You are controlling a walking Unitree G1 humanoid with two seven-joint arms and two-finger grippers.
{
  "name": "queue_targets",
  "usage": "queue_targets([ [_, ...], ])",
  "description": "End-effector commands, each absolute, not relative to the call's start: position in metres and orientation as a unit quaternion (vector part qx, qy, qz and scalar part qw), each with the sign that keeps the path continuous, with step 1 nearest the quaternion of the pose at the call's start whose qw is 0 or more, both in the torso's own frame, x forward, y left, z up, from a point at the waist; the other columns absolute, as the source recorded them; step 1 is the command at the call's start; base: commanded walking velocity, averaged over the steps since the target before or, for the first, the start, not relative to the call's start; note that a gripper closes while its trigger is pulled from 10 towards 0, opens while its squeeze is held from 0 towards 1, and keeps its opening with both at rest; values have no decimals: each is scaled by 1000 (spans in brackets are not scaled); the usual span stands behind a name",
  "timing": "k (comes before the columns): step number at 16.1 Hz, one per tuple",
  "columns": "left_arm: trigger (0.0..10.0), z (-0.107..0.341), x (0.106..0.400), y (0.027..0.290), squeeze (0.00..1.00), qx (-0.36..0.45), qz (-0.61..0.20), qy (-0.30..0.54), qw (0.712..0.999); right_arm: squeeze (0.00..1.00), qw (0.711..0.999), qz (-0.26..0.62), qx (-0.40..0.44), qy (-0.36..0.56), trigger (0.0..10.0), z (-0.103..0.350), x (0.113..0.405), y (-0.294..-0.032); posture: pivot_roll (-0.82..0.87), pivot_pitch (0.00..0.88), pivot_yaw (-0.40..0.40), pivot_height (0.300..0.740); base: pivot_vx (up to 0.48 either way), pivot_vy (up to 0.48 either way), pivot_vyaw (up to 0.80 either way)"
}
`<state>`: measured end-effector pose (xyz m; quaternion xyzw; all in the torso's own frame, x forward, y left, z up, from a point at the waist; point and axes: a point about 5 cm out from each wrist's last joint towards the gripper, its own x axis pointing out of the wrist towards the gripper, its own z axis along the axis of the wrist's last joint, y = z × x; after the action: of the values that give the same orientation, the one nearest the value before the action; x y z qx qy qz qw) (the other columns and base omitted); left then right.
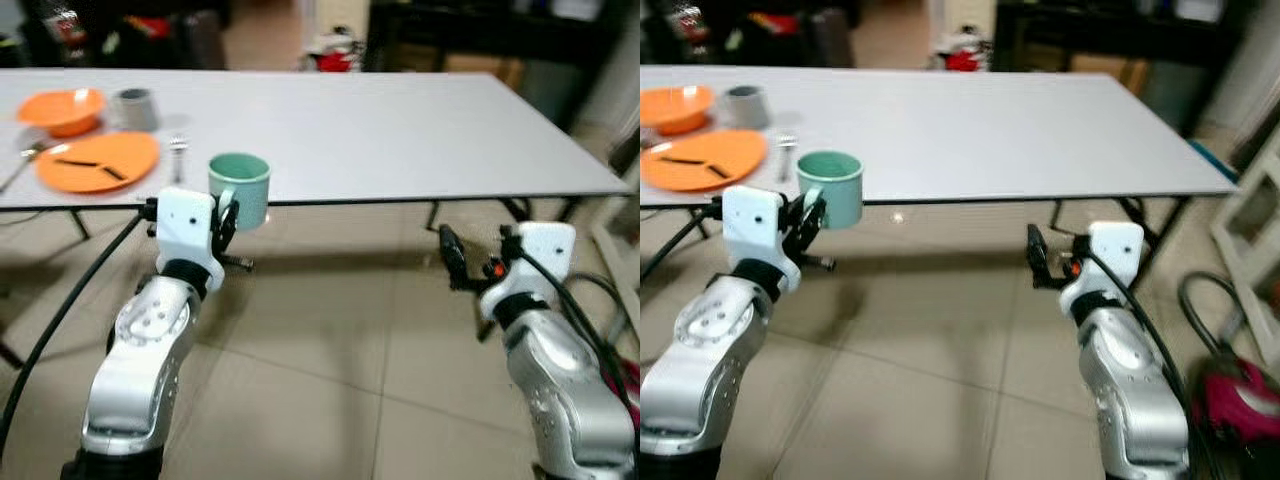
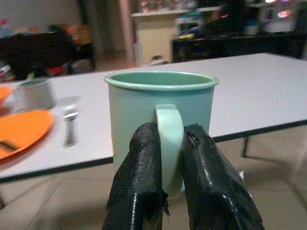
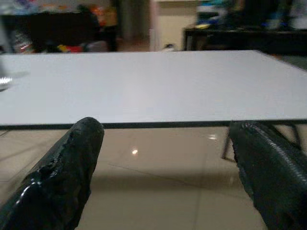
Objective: Setting the table
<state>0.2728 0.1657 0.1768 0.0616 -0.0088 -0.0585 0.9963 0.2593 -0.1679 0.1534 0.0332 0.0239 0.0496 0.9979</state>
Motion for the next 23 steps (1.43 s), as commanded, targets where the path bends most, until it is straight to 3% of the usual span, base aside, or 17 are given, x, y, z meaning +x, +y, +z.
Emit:
queue_targets([
  [1, 10000, 179, 274, 164, 0, 58, -59, -15, 996, 0, 998, 53, 28, 16, 10000, 158, 261, -169, -63, 0, -15, 740, 315, 0, 0],
  [23, 10000, 182, 283, 166, 0, 65, -55, -20, 996, 0, 997, 81, 14, 3, 10000, 159, 266, -158, -68, 0, 8, 740, 313, 0, -109],
])
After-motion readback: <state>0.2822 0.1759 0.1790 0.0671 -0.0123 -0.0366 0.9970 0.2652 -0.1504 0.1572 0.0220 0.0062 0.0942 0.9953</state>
